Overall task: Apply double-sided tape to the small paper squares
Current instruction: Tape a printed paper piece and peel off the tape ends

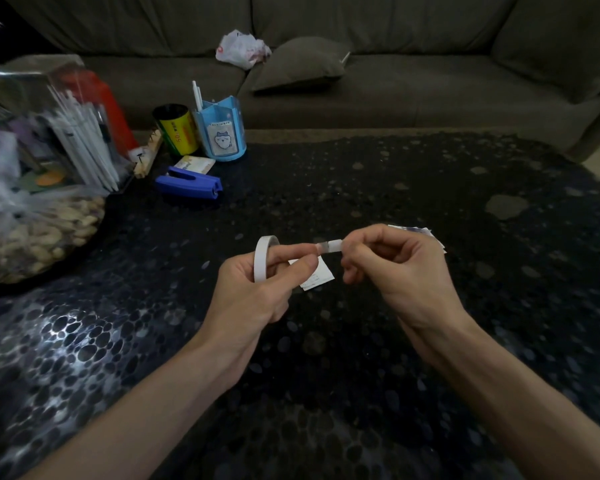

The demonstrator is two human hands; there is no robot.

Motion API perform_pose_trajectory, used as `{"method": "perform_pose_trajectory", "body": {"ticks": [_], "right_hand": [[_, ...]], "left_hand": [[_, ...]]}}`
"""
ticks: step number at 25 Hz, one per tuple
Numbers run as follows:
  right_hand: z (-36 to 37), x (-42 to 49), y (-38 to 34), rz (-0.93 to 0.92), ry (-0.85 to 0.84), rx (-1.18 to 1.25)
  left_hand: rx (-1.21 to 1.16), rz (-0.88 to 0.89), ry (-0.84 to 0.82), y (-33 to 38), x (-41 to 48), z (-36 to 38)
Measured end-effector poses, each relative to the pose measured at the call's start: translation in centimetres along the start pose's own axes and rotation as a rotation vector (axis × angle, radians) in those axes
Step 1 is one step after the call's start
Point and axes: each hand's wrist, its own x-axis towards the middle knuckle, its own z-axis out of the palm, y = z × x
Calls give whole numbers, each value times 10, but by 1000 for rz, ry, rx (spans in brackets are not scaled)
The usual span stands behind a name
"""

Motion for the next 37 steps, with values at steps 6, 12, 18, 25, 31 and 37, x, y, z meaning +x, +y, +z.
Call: {"method": "perform_pose_trajectory", "body": {"ticks": [6,12,18,25,31,37], "right_hand": [[-9,6,7,16,18,-163],[-51,31,39,15,-28,-865],[-62,36,53,-66,-139,-1021],[-51,33,52,-157,-91,-1036],[-8,50,56,-378,-209,-1093],[4,65,62,-313,-280,-1296]], "left_hand": [[40,-57,1,-8,6,-5],[48,-68,75,-14,11,-7],[50,-64,84,-12,13,-9],[54,-67,95,-10,13,-9],[80,-89,146,-7,17,-13],[61,-84,150,-6,20,-19]]}}
